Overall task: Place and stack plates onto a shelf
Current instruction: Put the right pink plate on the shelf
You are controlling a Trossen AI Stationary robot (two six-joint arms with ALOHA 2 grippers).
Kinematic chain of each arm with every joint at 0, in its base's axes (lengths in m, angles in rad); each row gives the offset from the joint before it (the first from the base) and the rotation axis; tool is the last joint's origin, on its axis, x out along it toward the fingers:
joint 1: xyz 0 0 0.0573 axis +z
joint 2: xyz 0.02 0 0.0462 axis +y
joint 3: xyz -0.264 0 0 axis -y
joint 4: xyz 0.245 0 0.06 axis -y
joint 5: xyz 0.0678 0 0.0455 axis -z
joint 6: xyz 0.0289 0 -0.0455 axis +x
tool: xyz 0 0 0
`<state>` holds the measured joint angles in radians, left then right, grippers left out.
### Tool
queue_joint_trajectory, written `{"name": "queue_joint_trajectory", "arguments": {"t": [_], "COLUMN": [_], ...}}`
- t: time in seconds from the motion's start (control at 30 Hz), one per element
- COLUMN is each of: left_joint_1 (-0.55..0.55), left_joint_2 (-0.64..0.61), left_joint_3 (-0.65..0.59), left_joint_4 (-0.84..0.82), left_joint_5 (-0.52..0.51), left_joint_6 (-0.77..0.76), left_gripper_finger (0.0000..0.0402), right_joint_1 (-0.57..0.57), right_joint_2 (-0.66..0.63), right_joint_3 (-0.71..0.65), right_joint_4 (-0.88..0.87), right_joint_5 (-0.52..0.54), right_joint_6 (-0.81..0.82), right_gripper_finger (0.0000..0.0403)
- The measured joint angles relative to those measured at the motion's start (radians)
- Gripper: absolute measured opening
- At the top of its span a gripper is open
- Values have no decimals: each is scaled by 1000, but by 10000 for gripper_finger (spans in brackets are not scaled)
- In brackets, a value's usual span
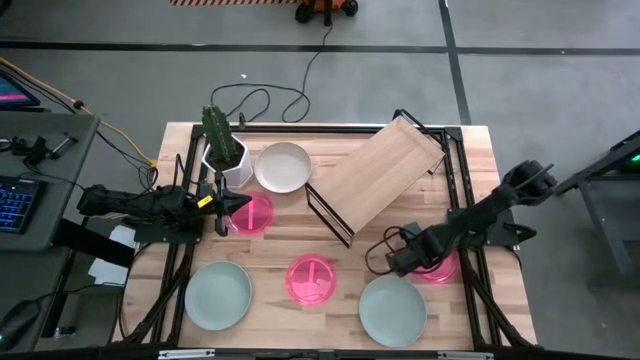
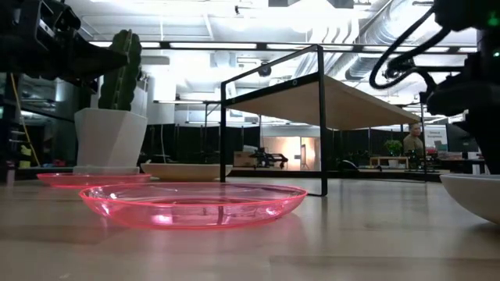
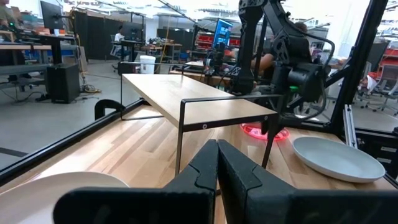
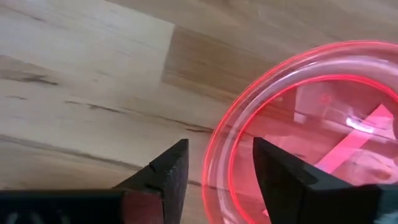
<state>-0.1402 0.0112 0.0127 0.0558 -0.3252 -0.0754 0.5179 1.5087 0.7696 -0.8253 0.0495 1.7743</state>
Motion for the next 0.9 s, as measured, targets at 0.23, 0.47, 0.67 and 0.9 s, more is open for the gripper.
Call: {"name": "queue_joint_trajectory", "arguments": {"t": [0.23, 0.47, 0.67, 0.9], "left_joint_1": [0, 0, 0, 0], "left_joint_2": [0, 0, 0, 0], "left_joint_3": [0, 0, 0, 0], "left_joint_4": [0, 0, 0, 0], "left_joint_5": [0, 0, 0, 0], "left_joint_6": [0, 0, 0, 0], "left_gripper_finger": [0, 0, 0, 0], "right_joint_1": [0, 0, -1, -2], "right_joint_2": [36, 63, 47, -9], "right_joint_3": [0, 3, 16, 111], "right_joint_4": [-2, -15, -41, -104], "right_joint_5": [1, -1, -17, -64], "right_joint_6": [0, -5, -56, -258], "right_gripper_finger": [126, 49, 8, 0]}}
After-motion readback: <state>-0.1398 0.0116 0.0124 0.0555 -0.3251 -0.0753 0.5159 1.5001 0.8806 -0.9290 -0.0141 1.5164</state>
